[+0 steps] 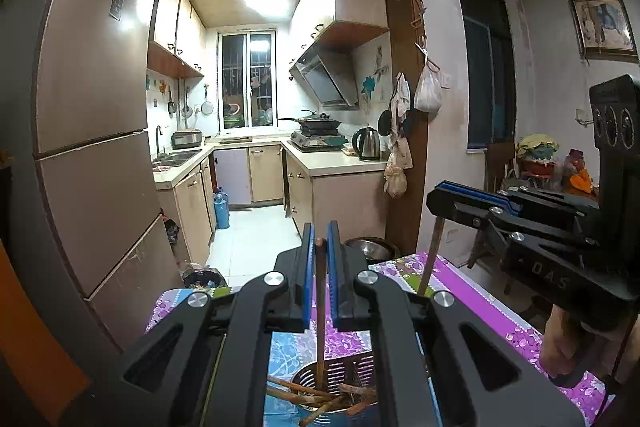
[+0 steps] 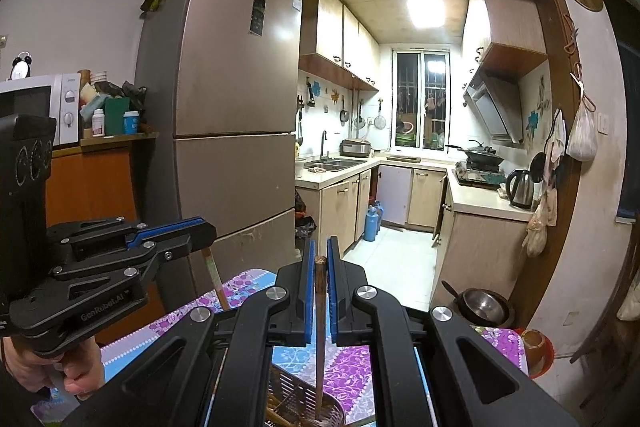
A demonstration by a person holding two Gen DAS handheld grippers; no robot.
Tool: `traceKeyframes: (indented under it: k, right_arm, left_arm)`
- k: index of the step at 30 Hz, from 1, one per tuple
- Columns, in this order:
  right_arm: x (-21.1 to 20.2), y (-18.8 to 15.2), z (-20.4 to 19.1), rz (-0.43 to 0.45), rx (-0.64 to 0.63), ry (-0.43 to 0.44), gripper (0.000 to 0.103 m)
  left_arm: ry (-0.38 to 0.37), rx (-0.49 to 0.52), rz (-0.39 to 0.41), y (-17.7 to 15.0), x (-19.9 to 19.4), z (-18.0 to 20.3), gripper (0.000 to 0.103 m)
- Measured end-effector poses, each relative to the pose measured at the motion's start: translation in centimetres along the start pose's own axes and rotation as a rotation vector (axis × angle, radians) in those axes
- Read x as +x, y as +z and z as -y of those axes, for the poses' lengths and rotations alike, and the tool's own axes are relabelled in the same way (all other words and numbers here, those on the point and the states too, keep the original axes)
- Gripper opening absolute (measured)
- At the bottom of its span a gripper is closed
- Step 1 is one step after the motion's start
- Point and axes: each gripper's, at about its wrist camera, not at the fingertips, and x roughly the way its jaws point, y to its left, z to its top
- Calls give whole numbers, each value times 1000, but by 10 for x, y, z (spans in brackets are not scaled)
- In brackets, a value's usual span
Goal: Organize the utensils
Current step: 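Open both grippers over the holder and pull them back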
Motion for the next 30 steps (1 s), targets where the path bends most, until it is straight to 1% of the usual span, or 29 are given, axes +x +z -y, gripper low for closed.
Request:
traceKeyframes:
  k: [7, 8, 9, 11, 12, 13, 15, 18, 20, 22, 23, 24, 25, 26, 27, 28, 29, 30]
  right_arm:
    - [5, -4, 2, -20, 2, 11, 8]
    - [5, -4, 3, -24, 3, 11, 19]
    - [4, -5, 4, -24, 7, 15, 42]
    - [-3, -4, 5, 0, 9, 8, 57]
    - [-6, -3, 5, 7, 11, 8, 57]
    - [-10, -2, 6, 13, 13, 7, 57]
    - [-21, 3, 7, 37, 17, 2, 58]
    - [-45, 11, 4, 76, 9, -5, 58]
    - [-64, 15, 1, 104, 2, -5, 61]
    - [-87, 16, -3, 136, 1, -5, 66]
    - [-106, 15, -7, 160, 2, -3, 73]
    - [-118, 12, -10, 174, 4, -1, 79]
    - [-134, 7, -13, 191, 9, 1, 82]
    - [-153, -2, -18, 208, 13, 0, 87]
    - [-166, -11, -23, 217, 13, -6, 93]
    - [-181, -22, -28, 227, 11, -16, 96]
    - [-197, -38, -35, 235, 11, -25, 98]
    - [-208, -52, -41, 230, 13, -26, 98]
  left_arm:
    - [-9, -6, -14, 0, 2, 0, 5]
    - [-6, -8, -16, 0, 2, -2, 5]
    - [-3, -8, -17, 1, 3, -3, 5]
    - [5, -9, -14, 1, 0, -4, 7]
    - [10, -10, -7, 2, -2, -5, 14]
    - [12, -11, 0, 2, -5, -5, 23]
    - [23, -11, 23, 5, -13, -4, 33]
    - [24, -12, 56, 12, -30, -2, 38]
    - [30, -3, 84, 15, -45, 1, 44]
    - [42, 10, 125, 15, -68, 5, 58]
    - [46, 12, 141, 14, -77, 7, 61]
    - [53, 13, 163, 12, -90, 9, 69]
    - [66, 15, 188, 6, -106, 12, 77]
    - [76, 18, 204, 1, -117, 14, 81]
    - [87, 22, 227, -7, -131, 17, 90]
    - [98, 24, 242, -14, -141, 18, 98]
    - [117, 28, 259, -27, -154, 22, 97]
    - [128, 34, 266, -37, -164, 25, 97]
